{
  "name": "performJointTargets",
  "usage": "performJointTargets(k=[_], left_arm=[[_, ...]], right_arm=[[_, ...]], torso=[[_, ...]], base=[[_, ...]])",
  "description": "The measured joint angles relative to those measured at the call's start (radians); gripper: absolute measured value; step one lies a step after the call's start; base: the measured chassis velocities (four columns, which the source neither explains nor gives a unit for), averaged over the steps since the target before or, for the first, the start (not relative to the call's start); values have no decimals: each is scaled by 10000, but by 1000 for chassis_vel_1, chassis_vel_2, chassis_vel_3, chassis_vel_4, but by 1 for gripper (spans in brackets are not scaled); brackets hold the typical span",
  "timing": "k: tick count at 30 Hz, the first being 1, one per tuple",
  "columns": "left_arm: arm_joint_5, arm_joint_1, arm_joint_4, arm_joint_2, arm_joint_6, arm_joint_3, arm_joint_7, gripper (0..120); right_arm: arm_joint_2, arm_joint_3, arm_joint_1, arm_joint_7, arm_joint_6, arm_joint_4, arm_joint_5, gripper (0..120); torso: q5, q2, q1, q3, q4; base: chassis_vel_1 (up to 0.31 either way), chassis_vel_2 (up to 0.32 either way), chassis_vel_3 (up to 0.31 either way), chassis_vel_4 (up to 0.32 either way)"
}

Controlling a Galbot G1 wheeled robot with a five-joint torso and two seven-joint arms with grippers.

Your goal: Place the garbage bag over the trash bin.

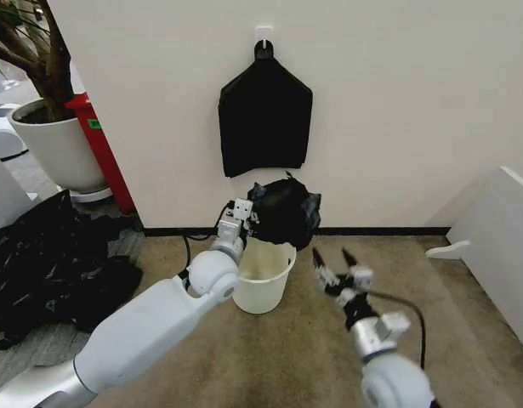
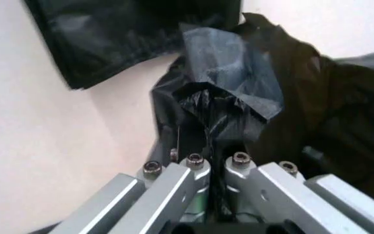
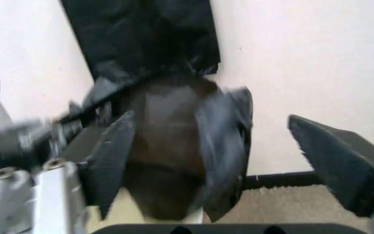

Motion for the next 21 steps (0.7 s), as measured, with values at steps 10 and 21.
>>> performJointTargets(k=[10,21], left_arm=[[144,39,-35,21,-220,98,-15,0],[213,210,-333,218,-235,-15,-45,0]], right_arm=[[-391,-759,2780,1668,-1634,-1445,2360,100],[472,-934,2582,2829,-2300,-1931,3254,100]], torso=[[2,0,0,1,3],[-2,0,0,0,-1]], base=[[0,0,0,0],[0,0,0,0]])
